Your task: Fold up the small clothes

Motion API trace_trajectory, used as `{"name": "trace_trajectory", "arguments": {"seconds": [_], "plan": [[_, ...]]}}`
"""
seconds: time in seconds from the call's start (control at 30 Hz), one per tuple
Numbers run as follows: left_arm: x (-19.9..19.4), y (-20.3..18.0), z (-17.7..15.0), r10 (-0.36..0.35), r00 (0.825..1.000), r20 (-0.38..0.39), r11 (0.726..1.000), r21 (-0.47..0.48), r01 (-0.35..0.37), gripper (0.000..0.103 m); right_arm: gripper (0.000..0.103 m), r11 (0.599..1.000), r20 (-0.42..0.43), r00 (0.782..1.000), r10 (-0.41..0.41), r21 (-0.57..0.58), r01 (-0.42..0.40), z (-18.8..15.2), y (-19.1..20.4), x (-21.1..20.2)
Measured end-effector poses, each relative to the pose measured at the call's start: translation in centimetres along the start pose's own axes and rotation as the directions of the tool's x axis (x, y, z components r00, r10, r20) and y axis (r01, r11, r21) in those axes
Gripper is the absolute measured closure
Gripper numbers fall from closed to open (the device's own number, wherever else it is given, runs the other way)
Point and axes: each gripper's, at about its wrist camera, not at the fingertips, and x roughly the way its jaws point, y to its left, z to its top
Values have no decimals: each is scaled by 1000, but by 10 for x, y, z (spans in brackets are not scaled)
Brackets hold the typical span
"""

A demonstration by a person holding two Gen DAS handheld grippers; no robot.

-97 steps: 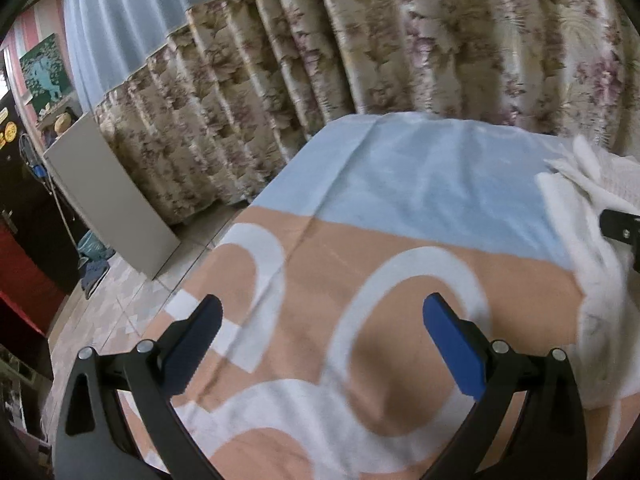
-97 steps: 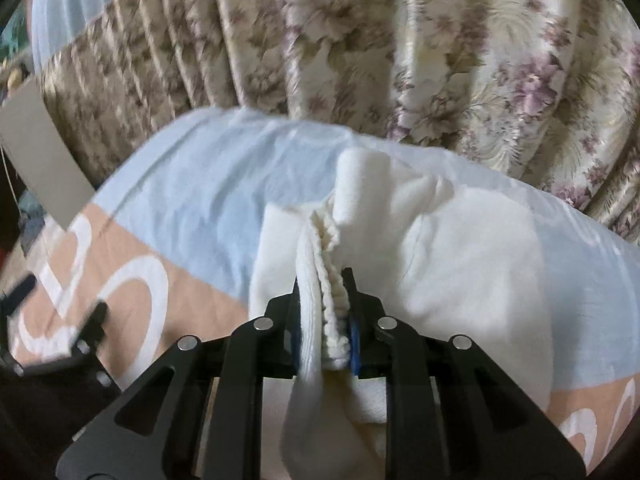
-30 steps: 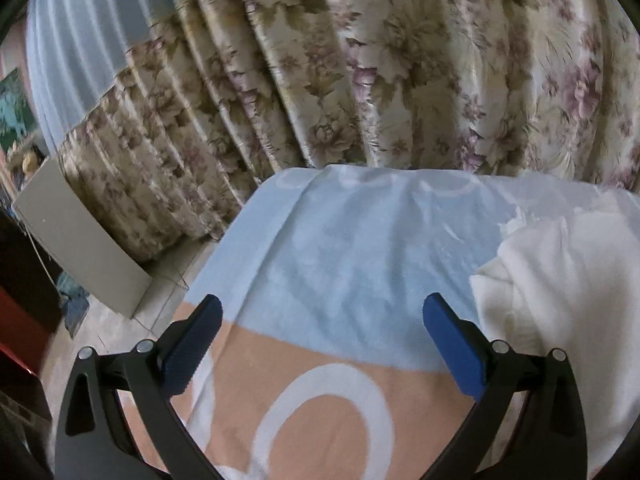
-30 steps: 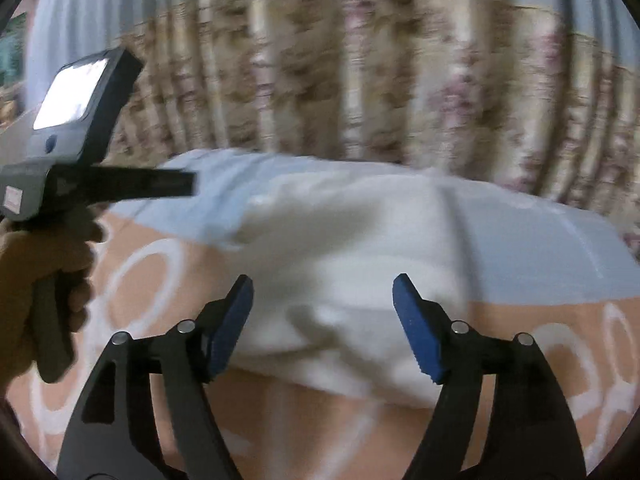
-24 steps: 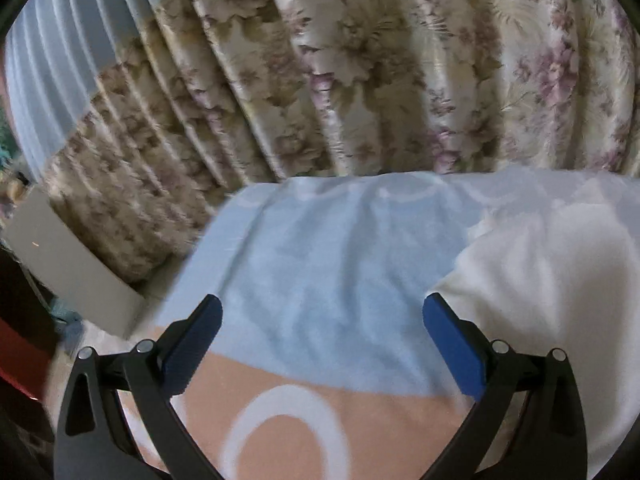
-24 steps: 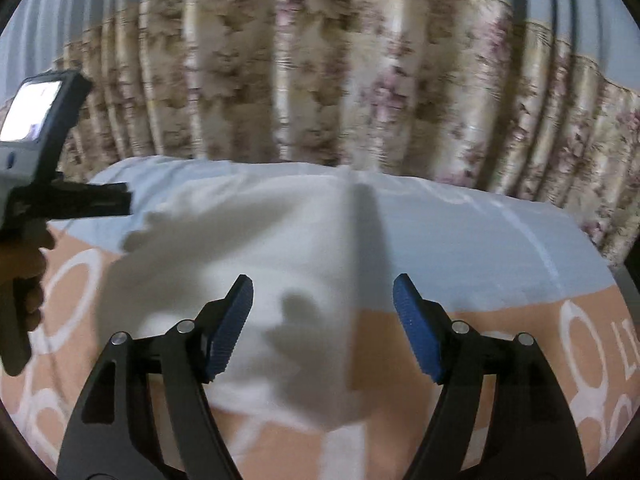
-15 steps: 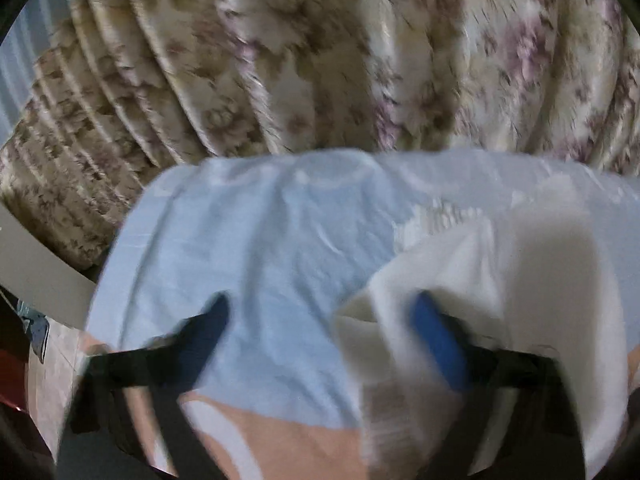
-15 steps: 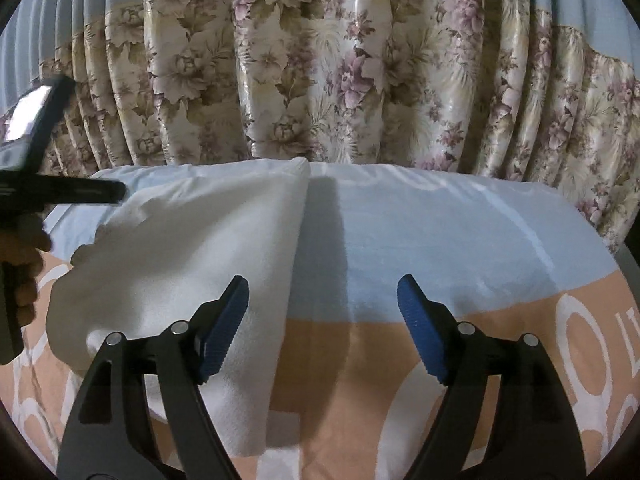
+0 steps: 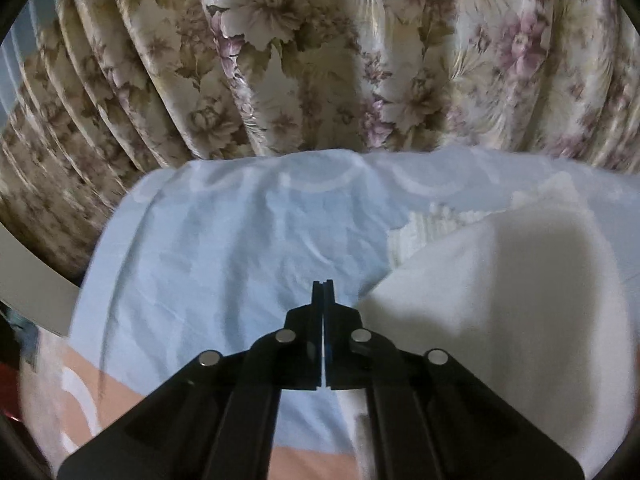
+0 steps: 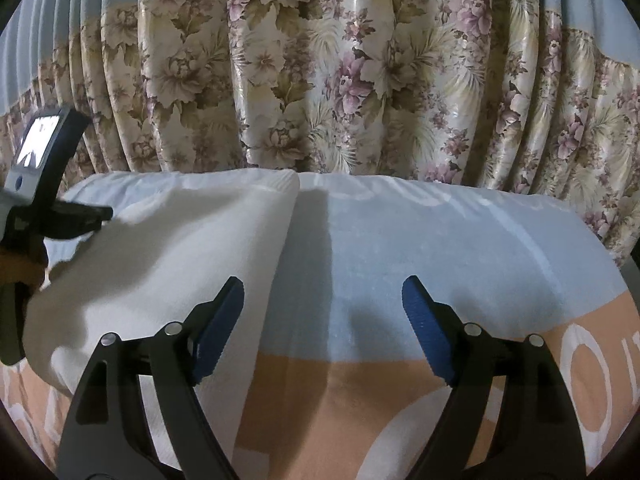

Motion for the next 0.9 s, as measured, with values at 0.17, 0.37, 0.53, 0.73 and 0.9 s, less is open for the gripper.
{"name": "trace_trajectory", "arguments": {"seconds": [0.17,0.37,0.53,0.73,0.9], "plan": [[-20,-7,5,-145,989,-3,988,-49,144,75,18,1000,4,1000,1,-14,-1,3,1,2],[-13,-29,1,-126,992,-20,992,-14,125,46,18,1000,-9,1000,11,-19,-11,3,6,7],[-4,-30,0,-125,992,-16,992,13,125,94,18,999,-11,1000,7,-37,-8,3,6,13],[-3,-29,2,-86,996,19,996,42,85,95,18,998,-5,999,-41,-38,41,6,-4,25],[-1,-24,12,-69,997,33,997,38,68,95,18,997,-6,998,-66,-26,66,12,-13,32]]}}
